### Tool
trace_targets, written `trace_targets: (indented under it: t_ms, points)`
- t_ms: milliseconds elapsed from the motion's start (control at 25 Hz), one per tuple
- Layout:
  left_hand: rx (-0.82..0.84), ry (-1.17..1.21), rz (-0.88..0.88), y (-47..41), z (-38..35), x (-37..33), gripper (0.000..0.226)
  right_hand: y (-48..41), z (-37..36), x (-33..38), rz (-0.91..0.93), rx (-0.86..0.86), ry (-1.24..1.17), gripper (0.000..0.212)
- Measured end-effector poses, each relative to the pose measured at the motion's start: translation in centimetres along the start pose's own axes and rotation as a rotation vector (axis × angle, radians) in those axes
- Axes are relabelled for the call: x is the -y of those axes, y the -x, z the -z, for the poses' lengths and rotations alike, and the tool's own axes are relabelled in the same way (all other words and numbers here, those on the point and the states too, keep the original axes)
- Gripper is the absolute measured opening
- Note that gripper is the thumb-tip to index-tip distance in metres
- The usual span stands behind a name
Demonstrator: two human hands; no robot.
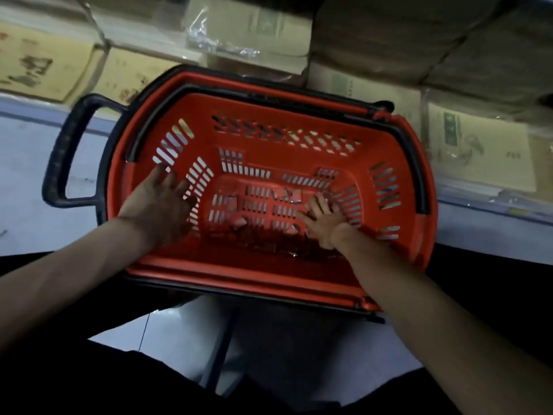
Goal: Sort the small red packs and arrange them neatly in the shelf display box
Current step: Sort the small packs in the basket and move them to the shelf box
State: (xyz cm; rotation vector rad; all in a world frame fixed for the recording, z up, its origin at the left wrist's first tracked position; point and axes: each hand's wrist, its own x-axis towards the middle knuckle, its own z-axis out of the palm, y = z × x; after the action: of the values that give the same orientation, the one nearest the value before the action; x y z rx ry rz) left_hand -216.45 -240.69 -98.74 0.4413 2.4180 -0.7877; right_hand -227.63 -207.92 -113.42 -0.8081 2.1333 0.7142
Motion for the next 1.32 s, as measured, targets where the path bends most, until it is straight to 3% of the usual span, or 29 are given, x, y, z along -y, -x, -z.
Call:
trace_targets:
  t_ms: [160,280,440,640,840,1080,1200,1320]
  points:
    - [0.156,-0.108,-0.022,2.1,-1.0,-2.8,0.054,0.4,-3.2,1.3,0.040,-0.166,0.096,0.113]
    - [0.192,-0.138,-0.025,2.9,-1.5,-4.2,0.057,0.7,-3.8,1.8,0.093,-0.214,0.094,0.094]
    - [0.176,-0.169,-0.018,3.4,-1.8,-5.0,0.054,1.1,-4.4,2.9,0.050,-0.167,-0.072,0.083]
    - [0.178,-0.146,-0.006,3.5,-1.0,-5.4,0.055,1.2,-5.8,4.1,-0.031,-0.250,-0.228,0.079]
    - [0.187,-0.086,0.017,2.9,-0.5,-5.6,0.058,1.2,-6.7,4.1,-0.078,-0.273,-0.429,0.056]
    - [0.217,-0.018,0.059,1.2,0.3,-5.4,0.060,1.9,-2.8,3.7,-0.132,-0.331,-0.728,0.019]
    - [0.202,0.022,0.072,-0.1,0.8,-4.4,0.060,2.4,0.2,2.7,-0.103,-0.375,-0.778,0.032]
    - [0.169,0.086,0.101,-1.0,0.9,-3.4,0.054,4.0,3.1,1.8,-0.067,-0.479,-0.804,0.028]
